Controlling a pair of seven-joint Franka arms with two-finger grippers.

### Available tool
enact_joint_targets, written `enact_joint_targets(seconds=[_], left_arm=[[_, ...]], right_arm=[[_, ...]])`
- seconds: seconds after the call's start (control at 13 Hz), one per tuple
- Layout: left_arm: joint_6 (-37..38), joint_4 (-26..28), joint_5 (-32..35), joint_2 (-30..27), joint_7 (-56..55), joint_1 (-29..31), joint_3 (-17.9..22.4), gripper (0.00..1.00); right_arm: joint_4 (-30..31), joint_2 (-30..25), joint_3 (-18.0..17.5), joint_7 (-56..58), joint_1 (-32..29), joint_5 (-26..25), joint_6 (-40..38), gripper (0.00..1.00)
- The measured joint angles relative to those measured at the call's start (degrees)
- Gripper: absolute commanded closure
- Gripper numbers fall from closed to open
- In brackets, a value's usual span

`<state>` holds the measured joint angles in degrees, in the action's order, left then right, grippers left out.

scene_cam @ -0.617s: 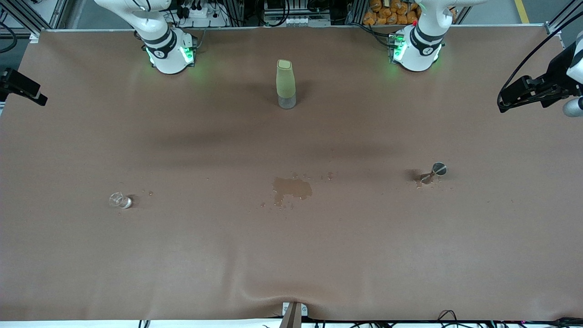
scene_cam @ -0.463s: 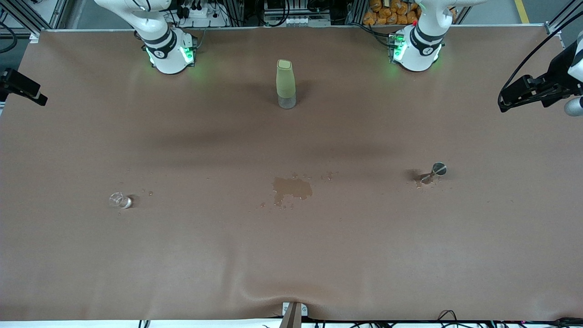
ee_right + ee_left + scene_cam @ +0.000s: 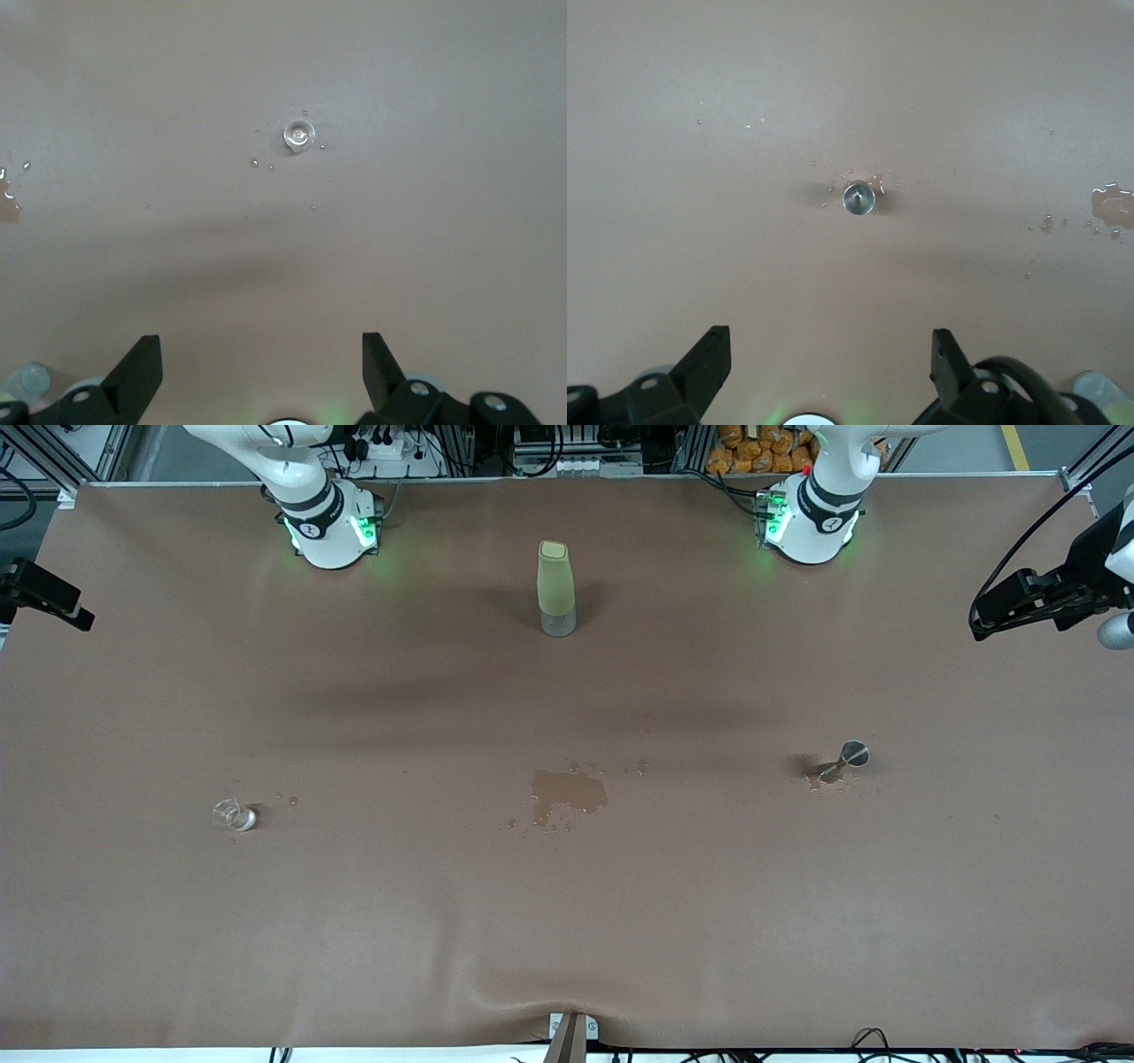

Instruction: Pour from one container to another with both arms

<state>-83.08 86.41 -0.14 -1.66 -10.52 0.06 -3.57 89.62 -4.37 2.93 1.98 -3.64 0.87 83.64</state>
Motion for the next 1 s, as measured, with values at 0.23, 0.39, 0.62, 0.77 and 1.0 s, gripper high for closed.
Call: enact_joint_targets(seconds=[0.23, 0.39, 0.62, 0.77, 1.0], left_arm=[[0.5, 1.4, -2.1, 0.7, 11.0, 3.2, 0.1, 0.0], [0.2, 2.3, -4.9, 2.6, 20.7, 6.9, 0.3, 0.0], [0.1, 5.1, -13.5, 6.4, 31.9, 15.2, 0.6, 0.0], [-0.4, 8.6, -17.2, 9.1, 41.6, 21.1, 0.7, 0.0], [-3.4, 11.4, -20.3, 14.9, 59.2, 27.8, 0.8, 0.0]], right_arm=[[0.4, 2.4, 0.3, 8.3, -2.0, 0.0, 3.7, 0.0], [0.5, 5.5, 0.5, 14.1, -4.1, 0.1, 7.0, 0.0], [0.6, 10.6, 0.7, 23.4, -7.4, 2.5, 11.5, 0.0], [0.6, 13.9, 0.7, 30.6, -10.1, 6.1, 12.1, 0.0], [0.7, 18.7, 0.8, 44.3, -14.0, 11.0, 12.4, 0.0]])
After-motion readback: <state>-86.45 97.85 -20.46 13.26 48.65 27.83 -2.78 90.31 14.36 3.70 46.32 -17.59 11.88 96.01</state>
